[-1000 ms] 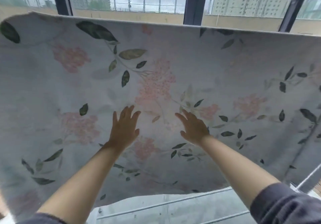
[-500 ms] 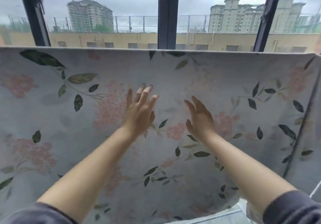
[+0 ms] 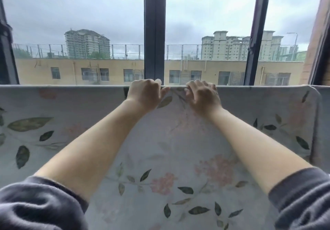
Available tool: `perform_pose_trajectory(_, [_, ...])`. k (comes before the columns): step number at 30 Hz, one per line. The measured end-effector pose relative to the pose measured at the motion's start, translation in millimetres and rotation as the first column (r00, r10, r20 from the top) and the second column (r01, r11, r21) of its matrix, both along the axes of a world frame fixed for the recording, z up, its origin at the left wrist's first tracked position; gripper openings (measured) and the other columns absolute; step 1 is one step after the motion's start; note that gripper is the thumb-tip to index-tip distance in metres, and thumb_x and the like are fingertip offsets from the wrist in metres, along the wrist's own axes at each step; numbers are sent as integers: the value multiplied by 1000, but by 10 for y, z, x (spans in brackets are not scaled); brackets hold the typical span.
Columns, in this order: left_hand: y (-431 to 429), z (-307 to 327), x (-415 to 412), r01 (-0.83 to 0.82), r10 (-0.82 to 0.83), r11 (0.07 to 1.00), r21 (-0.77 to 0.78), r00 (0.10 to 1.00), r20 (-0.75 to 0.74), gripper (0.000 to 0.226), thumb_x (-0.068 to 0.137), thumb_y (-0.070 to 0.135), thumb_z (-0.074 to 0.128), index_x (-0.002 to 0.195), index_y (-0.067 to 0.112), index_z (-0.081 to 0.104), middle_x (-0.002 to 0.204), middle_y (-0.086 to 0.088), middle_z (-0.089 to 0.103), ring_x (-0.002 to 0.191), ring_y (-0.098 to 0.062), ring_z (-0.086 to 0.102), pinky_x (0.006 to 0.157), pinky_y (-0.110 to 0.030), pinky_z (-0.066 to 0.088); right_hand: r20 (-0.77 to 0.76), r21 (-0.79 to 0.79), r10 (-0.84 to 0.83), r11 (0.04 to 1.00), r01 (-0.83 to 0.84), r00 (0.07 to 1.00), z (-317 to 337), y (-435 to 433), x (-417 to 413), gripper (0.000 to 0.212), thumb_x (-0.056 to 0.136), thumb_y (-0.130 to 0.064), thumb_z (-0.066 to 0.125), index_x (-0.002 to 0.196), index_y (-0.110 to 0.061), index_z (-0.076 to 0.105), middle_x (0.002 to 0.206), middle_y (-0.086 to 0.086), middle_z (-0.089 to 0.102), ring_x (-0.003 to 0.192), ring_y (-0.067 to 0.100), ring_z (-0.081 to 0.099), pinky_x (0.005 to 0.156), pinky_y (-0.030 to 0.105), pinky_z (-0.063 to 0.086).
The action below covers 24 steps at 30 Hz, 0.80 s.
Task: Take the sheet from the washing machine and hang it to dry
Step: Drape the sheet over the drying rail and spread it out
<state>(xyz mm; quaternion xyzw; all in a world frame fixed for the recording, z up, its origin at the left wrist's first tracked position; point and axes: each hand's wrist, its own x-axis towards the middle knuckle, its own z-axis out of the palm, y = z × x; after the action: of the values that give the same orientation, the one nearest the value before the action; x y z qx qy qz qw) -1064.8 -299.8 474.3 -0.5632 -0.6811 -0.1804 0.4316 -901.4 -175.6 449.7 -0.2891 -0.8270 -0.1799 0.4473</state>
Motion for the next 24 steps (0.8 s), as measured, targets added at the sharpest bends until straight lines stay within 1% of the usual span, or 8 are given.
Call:
perform_pose_trajectory(3, [284,73,113,34,-36,999,-32,997,-69,52,97,53,23,85,15,56,83,-8,66,76,-27,62,60,-29,34,27,25,16,1000,-17,999,64,286,169,53,93,-51,16,90,-14,54,85,4,61,81,25,57,83,39,37])
perform_pose_trajectory(7, [677,124,414,83,-89,995,-57,989,-118,58,97,52,20,87,14,63,79,-7,65,73,-26,62,60,-29,37,-9,24,-2,1000,2,1000,69,703,589,54,92,-50,16,86,-13,56,84,7,64,81,26,58,81,37,34])
perform_pose_trajectory(9, [858,129,601,83,-90,995,-63,989,-121,61,97,52,18,84,14,64,72,-6,60,66,-24,58,58,-28,39,-36,5,-40,999,40,999,74,934,844,56,90,-50,14,84,-13,55,83,8,64,81,27,58,80,36,33])
perform_pose_trajectory(14, [1381,97,1243,49,-55,998,-45,988,-145,60,98,51,17,84,14,62,68,-3,53,62,-21,49,54,-27,30,-58,-34,-94,995,92,994,89,1530,1490,53,86,-53,9,72,-16,45,75,4,58,79,28,56,78,35,31])
perform_pose_trajectory(16, [1458,114,1334,42,-46,999,-33,990,-137,57,98,50,19,87,15,62,73,-5,58,66,-23,54,55,-28,30,-38,-36,-96,995,95,995,97,1648,1587,56,85,-54,7,74,-15,47,75,1,55,81,27,56,80,36,33])
perform_pose_trajectory(19, [1725,47,1688,25,-24,1000,5,994,-105,52,99,48,22,91,16,61,81,-7,65,75,-26,62,58,-28,31,7,-53,-98,994,98,995,104,1972,2019,60,87,-55,8,80,-13,51,82,5,59,87,27,56,82,37,32])
perform_pose_trajectory(22, [2039,-5,2089,-2,5,999,36,997,-79,50,98,47,22,94,16,60,78,-5,65,72,-24,62,56,-27,30,41,-105,-103,989,107,994,103,2331,2525,41,99,-46,22,85,-16,47,91,7,60,94,26,53,85,36,29])
perform_pose_trajectory(24, [2253,-23,2320,-14,17,999,44,997,-71,48,98,47,22,97,17,60,76,-4,64,69,-24,60,55,-27,31,67,-144,-101,984,110,993,131,2532,2796,41,98,-48,20,88,-19,47,94,6,59,98,26,52,89,38,29])
